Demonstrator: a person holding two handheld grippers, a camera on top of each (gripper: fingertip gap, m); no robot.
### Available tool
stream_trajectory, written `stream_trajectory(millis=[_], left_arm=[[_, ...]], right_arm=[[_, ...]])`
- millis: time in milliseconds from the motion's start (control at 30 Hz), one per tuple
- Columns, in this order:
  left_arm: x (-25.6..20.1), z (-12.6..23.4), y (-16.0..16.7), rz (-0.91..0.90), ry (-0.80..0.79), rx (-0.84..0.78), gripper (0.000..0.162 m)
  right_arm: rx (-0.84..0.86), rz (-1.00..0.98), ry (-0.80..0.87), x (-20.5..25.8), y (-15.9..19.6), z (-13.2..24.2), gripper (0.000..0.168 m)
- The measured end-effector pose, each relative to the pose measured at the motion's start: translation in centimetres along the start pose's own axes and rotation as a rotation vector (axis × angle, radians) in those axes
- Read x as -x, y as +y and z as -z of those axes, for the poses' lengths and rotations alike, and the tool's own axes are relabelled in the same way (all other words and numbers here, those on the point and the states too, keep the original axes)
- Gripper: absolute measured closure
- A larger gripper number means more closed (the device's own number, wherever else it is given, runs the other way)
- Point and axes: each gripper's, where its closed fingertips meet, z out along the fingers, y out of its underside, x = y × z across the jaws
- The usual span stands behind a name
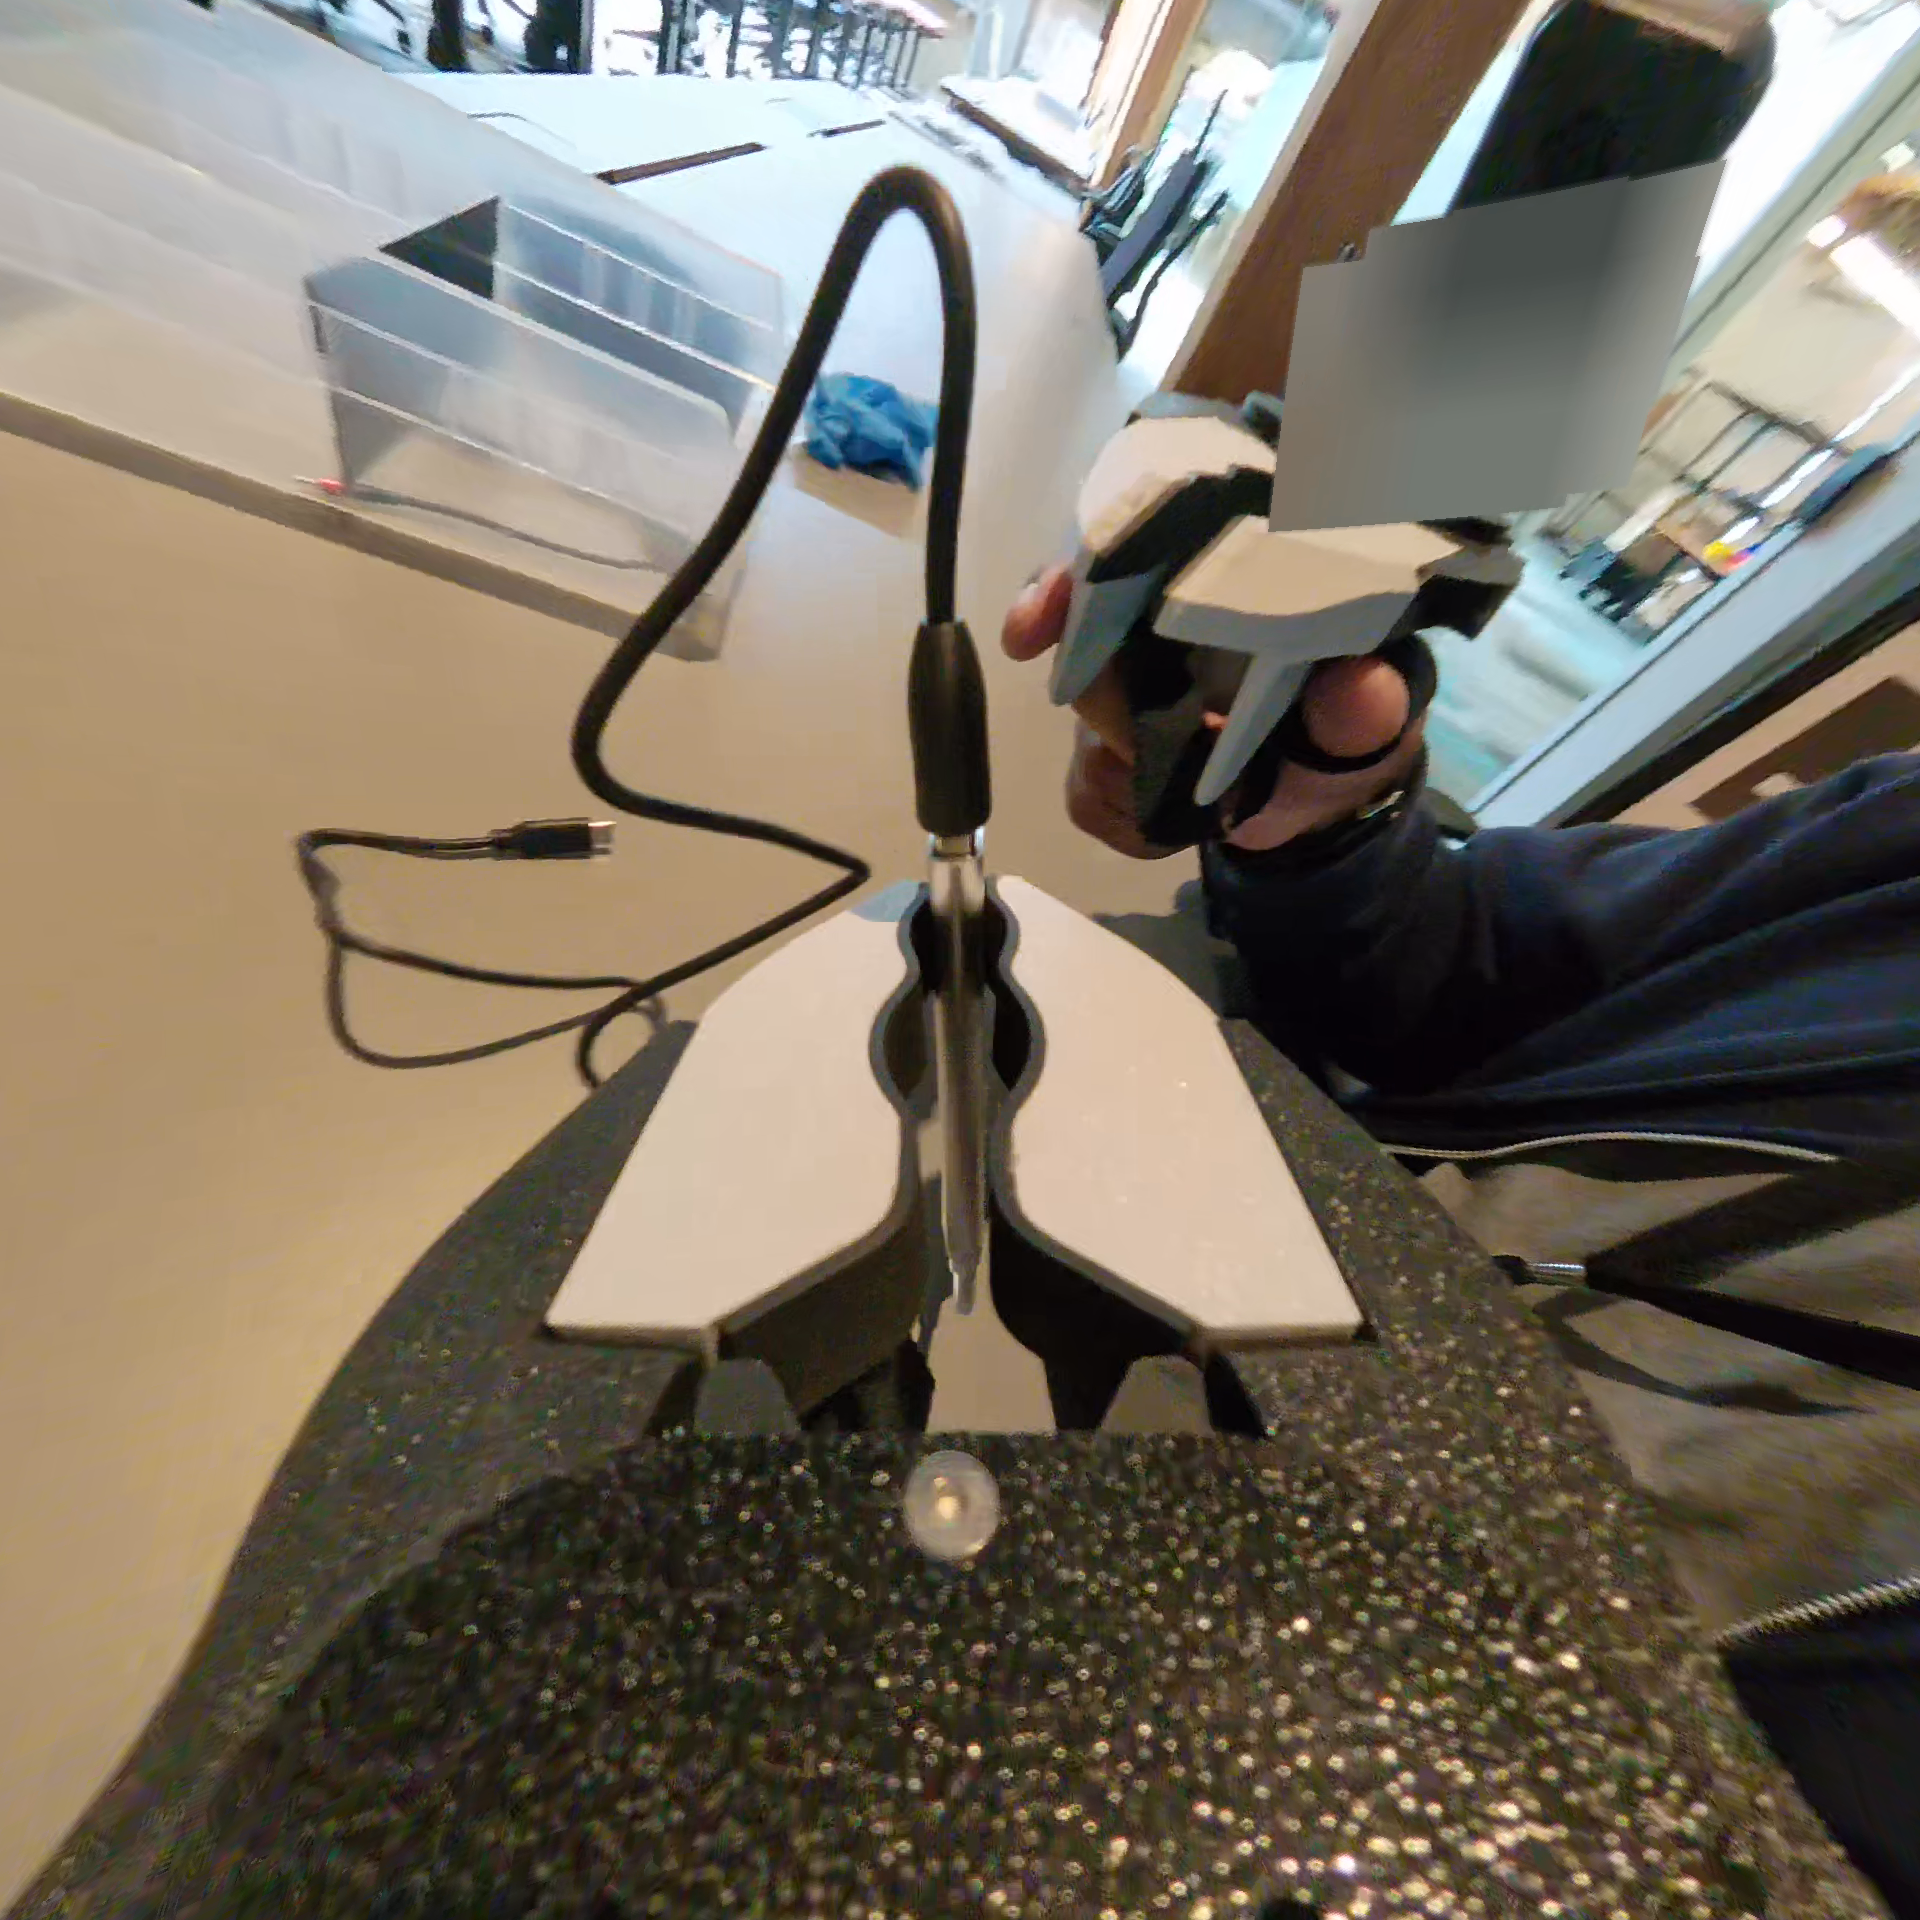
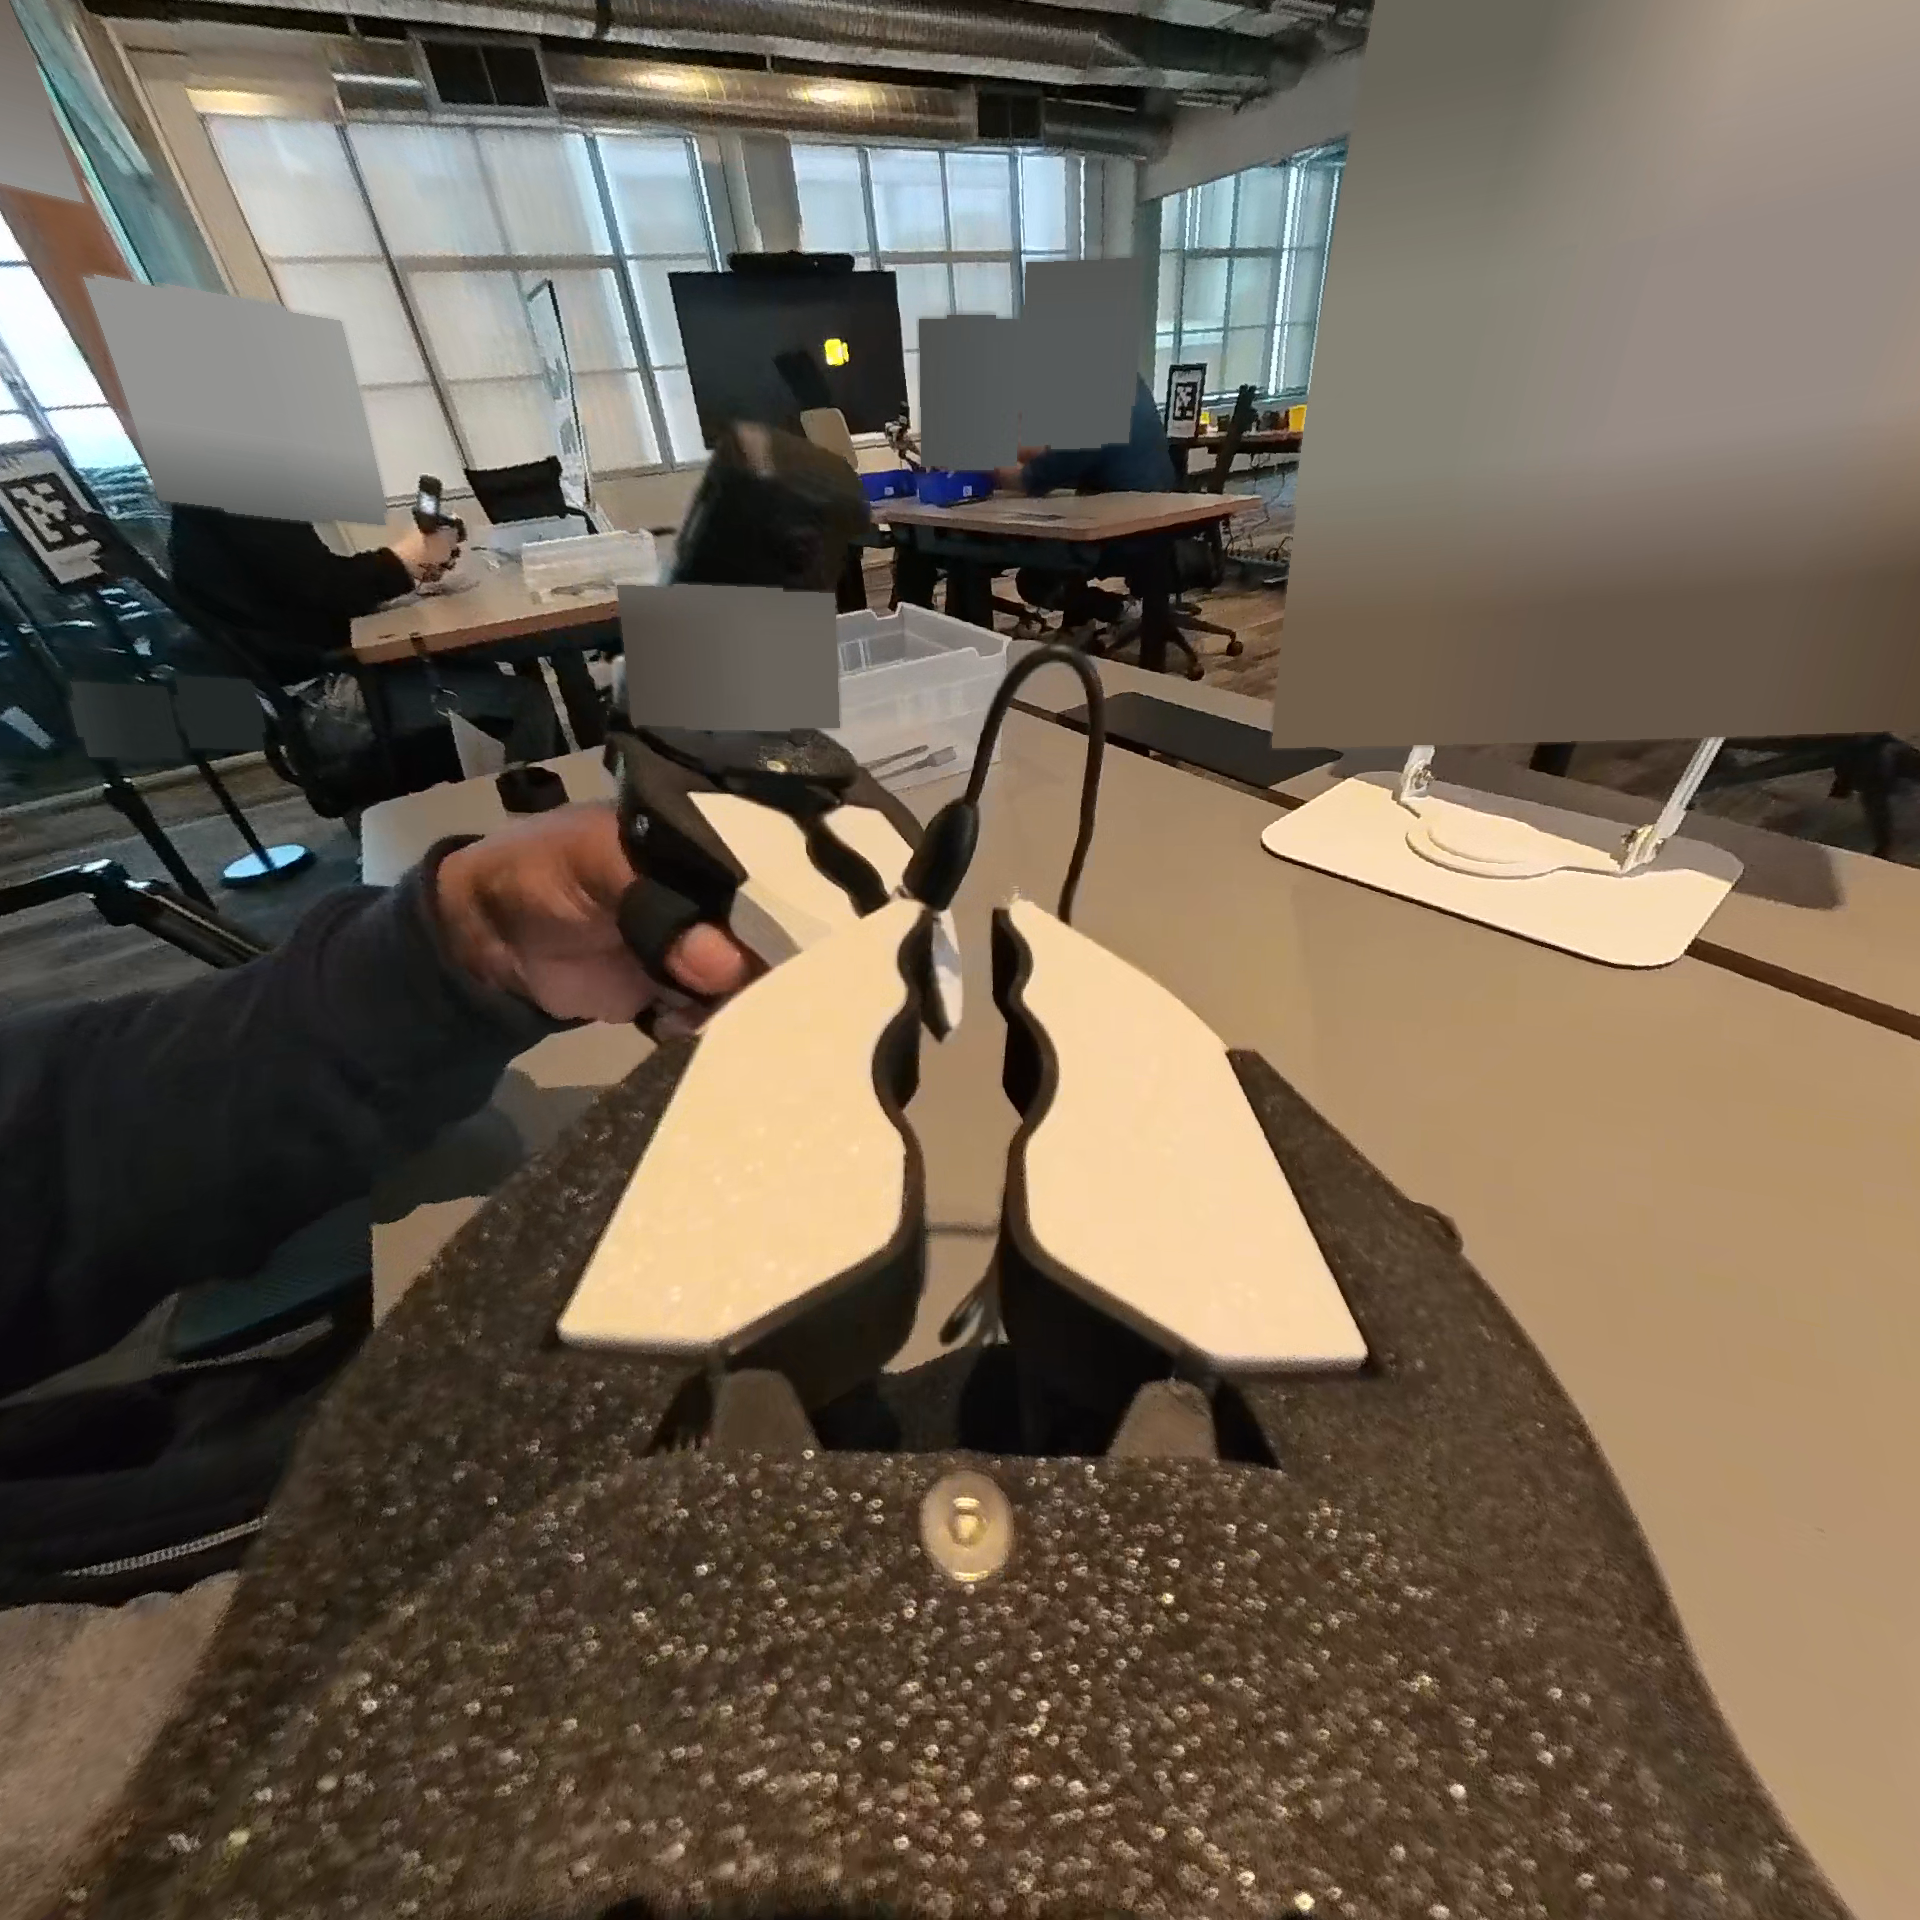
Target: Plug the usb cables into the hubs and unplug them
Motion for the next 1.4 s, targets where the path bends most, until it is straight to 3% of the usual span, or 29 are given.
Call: stream_trajectory(millis=[200,433,667,900,1400], left_arm=[[-0.9,-1.0,0.5,0.055,0.095,0.000,0.154],[0.4,-1.7,1.2,-0.153,-0.150,0.068,0.155],[0.6,-2.5,1.3,-0.316,-0.329,0.112,0.155],[0.6,-2.5,1.3,-0.327,-0.388,0.129,0.155],[1.1,-3.0,1.7,-0.327,-0.424,0.181,0.155]], right_arm=[[0.037,-0.009,-0.003,-0.2,0.7,-1.2,0.156],[0.018,-0.039,-0.004,-0.1,0.9,-2.0,0.148],[0.010,0.002,0.042,0.0,1.2,-2.0,0.160],[0.004,0.108,0.110,-0.1,1.3,-2.0,0.161],[0.045,0.014,0.103,-0.7,2.2,-1.8,0.159]])
